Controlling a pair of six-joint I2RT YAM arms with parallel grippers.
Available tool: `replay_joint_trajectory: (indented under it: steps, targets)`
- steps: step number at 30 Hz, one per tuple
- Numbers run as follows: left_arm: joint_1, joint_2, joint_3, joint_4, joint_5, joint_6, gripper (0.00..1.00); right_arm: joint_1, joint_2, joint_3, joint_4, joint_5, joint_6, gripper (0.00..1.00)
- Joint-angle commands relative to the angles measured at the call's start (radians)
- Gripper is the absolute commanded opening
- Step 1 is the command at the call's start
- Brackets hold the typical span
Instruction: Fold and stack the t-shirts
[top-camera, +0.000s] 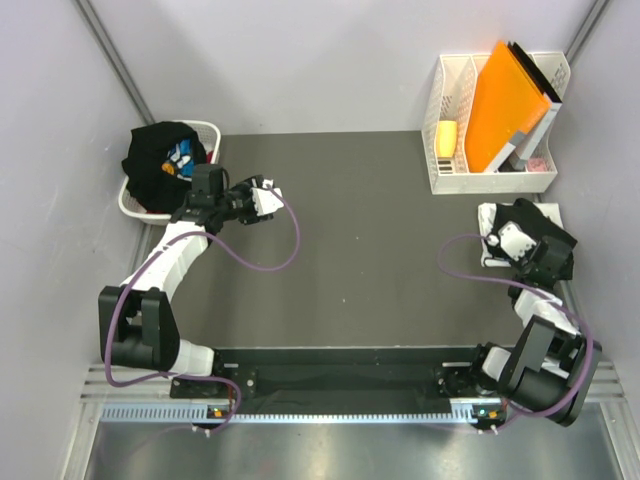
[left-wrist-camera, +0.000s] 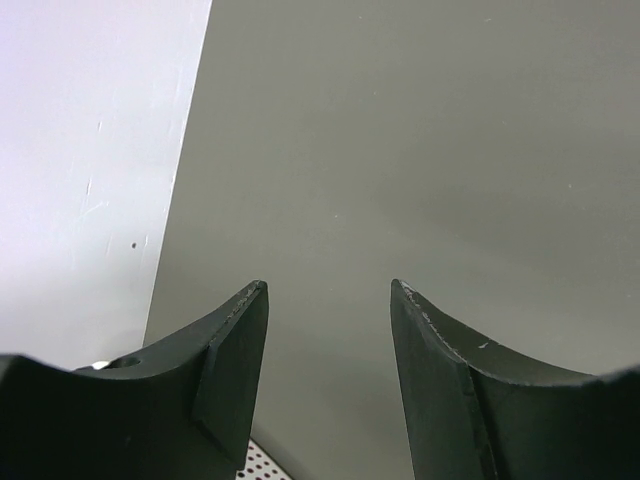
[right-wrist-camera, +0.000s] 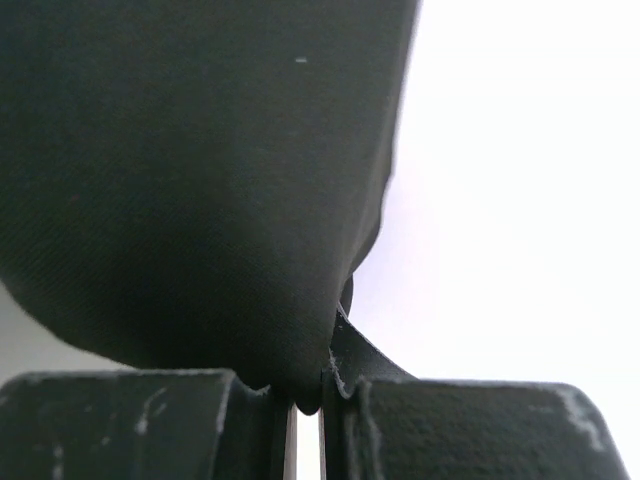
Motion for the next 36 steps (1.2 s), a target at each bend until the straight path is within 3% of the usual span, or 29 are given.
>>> replay_joint_trajectory:
  steps: [1, 13, 21, 31, 36]
  targets:
    - [0.002, 0.005, 0.039, 0.039, 0.039, -0.009, 0.57, 0.015, 0.026, 0.023, 0.169, 0.006, -0.099, 0.0]
    - [0.002, -0.001, 0.027, 0.048, 0.039, -0.016, 0.57, 0.085, 0.128, 0.122, 0.387, -0.005, -0.214, 0.0]
    - [0.001, -0.003, 0.027, 0.05, 0.03, -0.018, 0.57, 0.116, 0.184, 0.084, 0.56, -0.054, -0.329, 0.0]
    - [0.0, 0.003, 0.042, 0.039, 0.023, -0.01, 0.57, 0.075, 0.28, -0.091, 0.897, -0.326, -0.525, 0.0]
    - [-0.002, 0.008, 0.051, 0.031, 0.018, -0.006, 0.57, 0.058, 0.317, -0.073, 0.939, -0.368, -0.549, 0.0]
